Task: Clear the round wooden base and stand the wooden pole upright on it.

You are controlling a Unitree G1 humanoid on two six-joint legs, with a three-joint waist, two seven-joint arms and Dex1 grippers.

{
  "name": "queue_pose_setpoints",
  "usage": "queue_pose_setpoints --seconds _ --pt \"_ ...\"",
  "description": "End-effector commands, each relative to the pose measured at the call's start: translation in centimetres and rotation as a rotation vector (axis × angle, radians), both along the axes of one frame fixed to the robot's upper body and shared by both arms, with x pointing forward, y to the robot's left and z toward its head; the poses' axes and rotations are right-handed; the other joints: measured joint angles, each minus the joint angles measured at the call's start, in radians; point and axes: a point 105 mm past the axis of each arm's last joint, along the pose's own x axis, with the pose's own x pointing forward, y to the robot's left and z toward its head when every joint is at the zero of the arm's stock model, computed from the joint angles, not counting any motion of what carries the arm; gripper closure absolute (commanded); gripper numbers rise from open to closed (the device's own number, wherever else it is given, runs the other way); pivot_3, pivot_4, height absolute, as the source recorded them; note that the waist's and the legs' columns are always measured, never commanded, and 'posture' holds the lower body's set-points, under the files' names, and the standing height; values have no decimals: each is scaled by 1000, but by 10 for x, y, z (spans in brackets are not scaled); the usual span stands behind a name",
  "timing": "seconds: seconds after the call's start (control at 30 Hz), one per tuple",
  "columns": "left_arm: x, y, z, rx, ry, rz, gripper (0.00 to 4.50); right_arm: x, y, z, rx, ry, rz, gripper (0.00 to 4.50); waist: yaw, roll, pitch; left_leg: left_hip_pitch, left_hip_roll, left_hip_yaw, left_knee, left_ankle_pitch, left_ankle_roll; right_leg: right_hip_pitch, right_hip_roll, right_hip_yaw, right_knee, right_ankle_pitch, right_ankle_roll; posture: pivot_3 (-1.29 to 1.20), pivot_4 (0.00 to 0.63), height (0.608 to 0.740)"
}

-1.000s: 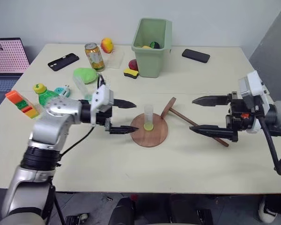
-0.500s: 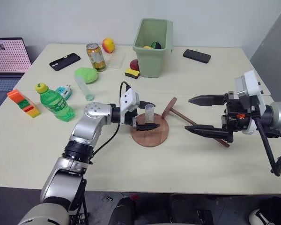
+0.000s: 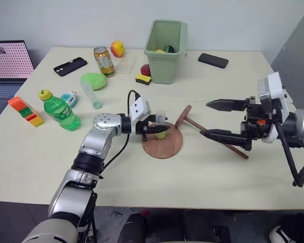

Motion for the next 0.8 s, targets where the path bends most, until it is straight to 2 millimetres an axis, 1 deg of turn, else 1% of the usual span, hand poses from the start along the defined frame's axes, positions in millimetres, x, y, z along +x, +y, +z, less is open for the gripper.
queue_pose_setpoints --seconds 0.03,0.1,0.17,0.23,0.33,0.4,0.5,0.6,0.67,0.8 --pt "-3 6 17 -56 -65 51 3261 -2 3 9 27 -40 8 70 1 0 0 0 0 0 0 0 0 0 0 0 0 0 0 0 150 740" --pt "1 13 27 -87 -111 135 3262 -1 3 9 32 -39 3 70 2 0 0 0 0 -1 0 0 0 0 0 0 0 0 0 0 150 740" --pt "8 25 45 -148 -155 253 3262 -1 4 8 34 -40 1 70 2 0 0 0 0 -1 0 0 0 0 -1 0 0 0 0 0 150 740" --pt "17 44 63 -215 -181 417 3262 -1 4 7 49 -35 -6 70 2 0 0 0 1 -1 0 0 0 0 -1 0 0 0 0 0 150 740" --pt "32 76 72 -221 -232 672 3262 -1 6 5 55 -29 -2 70 2 0 0 0 0 -1 0 0 0 0 -1 0 0 0 0 0 150 740" --pt "41 90 76 -245 -227 786 3262 0 8 5 56 -31 4 70 2 0 0 0 0 -1 0 0 0 0 -1 0 0 0 0 0 150 740" --pt "54 109 77 -236 -240 948 3262 2 9 8 65 -37 7 70 4 0 0 0 0 -1 0 0 0 0 -1 -1 0 0 0 0 150 740" --pt "72 134 63 -232 -176 1148 3262 4 10 10 70 -46 9 70 7 -1 0 0 -1 -1 0 0 0 0 -1 -1 0 0 0 0 150 740" --pt "80 139 56 -213 -176 1202 3262 4 11 11 72 -48 11 70 8 -1 -1 0 -1 -1 0 0 0 0 -1 -1 0 0 0 0 150 740" --pt "93 142 41 -226 -97 1247 3262 4 12 13 73 -52 12 70 9 -1 -1 0 -1 0 0 0 0 -1 -1 -1 0 0 0 0 150 740"
